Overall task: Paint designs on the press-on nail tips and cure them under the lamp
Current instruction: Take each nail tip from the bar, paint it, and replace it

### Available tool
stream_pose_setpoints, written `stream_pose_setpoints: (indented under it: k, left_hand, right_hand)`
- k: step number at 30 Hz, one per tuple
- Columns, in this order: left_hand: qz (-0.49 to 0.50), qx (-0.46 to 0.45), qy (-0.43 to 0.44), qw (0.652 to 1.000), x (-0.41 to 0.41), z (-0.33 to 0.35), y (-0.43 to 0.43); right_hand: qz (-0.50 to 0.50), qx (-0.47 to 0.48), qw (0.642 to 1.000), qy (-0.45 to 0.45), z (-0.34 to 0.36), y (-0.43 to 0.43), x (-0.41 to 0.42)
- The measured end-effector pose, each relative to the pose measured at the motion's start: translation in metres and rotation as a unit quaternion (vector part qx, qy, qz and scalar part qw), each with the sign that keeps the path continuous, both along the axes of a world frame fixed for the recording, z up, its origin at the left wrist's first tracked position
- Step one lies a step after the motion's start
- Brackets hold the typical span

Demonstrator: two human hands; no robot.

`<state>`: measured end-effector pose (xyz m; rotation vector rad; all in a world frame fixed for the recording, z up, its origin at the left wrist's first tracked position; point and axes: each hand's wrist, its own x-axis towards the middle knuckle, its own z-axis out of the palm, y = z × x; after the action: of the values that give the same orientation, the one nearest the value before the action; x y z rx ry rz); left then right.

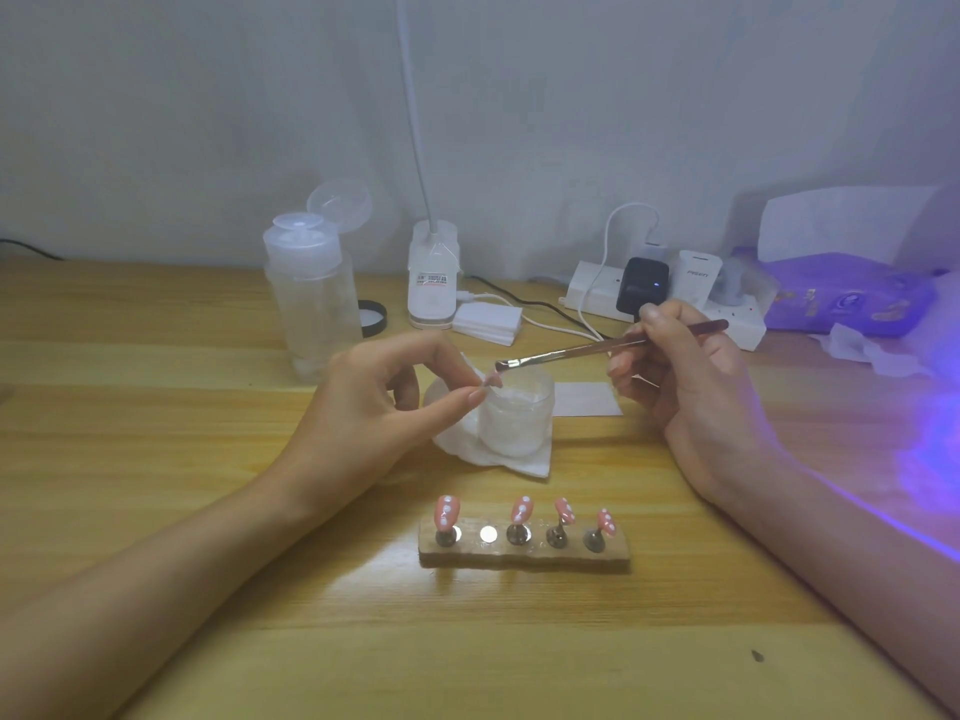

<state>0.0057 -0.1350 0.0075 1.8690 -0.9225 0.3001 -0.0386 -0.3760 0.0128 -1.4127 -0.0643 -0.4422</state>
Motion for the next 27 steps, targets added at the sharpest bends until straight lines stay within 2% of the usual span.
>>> stream_pose_setpoints:
  k: [4,9,14,18,27]
  left_hand:
    - [0.008,0.008,-0.013,1.0,0.0001,0.0001,-0.0002]
    - [0.017,0.014,-0.029,0.999,0.0011,-0.0004,0.0]
    - [0.008,0.009,-0.031,0.999,0.0013,-0.0015,0.0007]
    - [0.01,0.013,-0.032,0.999,0.0016,-0.0024,0.0001]
    - [0.013,0.012,-0.031,0.999,0.0004,-0.0016,-0.0002]
  right_hand:
    - [0.002,-0.044,0.999,0.003,-0.0024,0.0011,-0.0005]
    - [-0.006,0.005,1.0,-0.005,0.0011,0.0006,-0.0006]
    - [-0.003,-0.017,1.0,0.011,-0.0008,0.0012,-0.0001]
    - [-0.003,0.012,1.0,0.0,0.0006,-0.0002,0.0001]
    - [0.007,0.017,1.0,-0.002,0.0001,-0.0007,0.0003]
